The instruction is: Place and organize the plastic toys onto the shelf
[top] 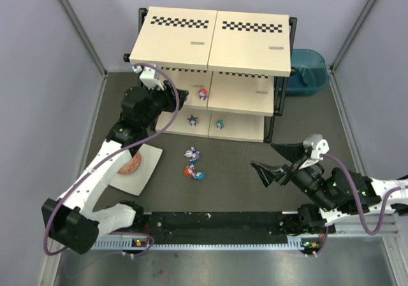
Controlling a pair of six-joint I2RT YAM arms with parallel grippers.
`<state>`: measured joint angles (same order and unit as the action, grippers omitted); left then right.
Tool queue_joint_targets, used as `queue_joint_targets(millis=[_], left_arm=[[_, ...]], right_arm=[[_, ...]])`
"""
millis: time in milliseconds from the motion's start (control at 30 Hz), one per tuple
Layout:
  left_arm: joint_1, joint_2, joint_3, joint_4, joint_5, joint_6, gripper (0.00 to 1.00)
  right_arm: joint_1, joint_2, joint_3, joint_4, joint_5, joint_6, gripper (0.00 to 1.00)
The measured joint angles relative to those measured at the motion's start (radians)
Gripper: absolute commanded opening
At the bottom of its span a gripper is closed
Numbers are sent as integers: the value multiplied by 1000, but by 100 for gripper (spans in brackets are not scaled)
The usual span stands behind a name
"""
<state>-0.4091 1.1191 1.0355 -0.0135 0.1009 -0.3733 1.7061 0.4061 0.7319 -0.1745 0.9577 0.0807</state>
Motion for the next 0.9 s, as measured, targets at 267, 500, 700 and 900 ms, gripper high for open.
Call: queue_joint_targets(millis=[267,500,700,900], left_arm=[[5,76,16,48,-53,10,0],[5,104,17,62,-162,10,0],[3,104,17,74,-240,11,0],[-20,114,17,75,-315,23,0]], right_arm=[[0,-19,-19,-30,25,15,96],[0,-20,-19,-47,44,27,96],[0,-32,-30,-57,48,36,96],[0,-41,-33,-58,53,38,96]])
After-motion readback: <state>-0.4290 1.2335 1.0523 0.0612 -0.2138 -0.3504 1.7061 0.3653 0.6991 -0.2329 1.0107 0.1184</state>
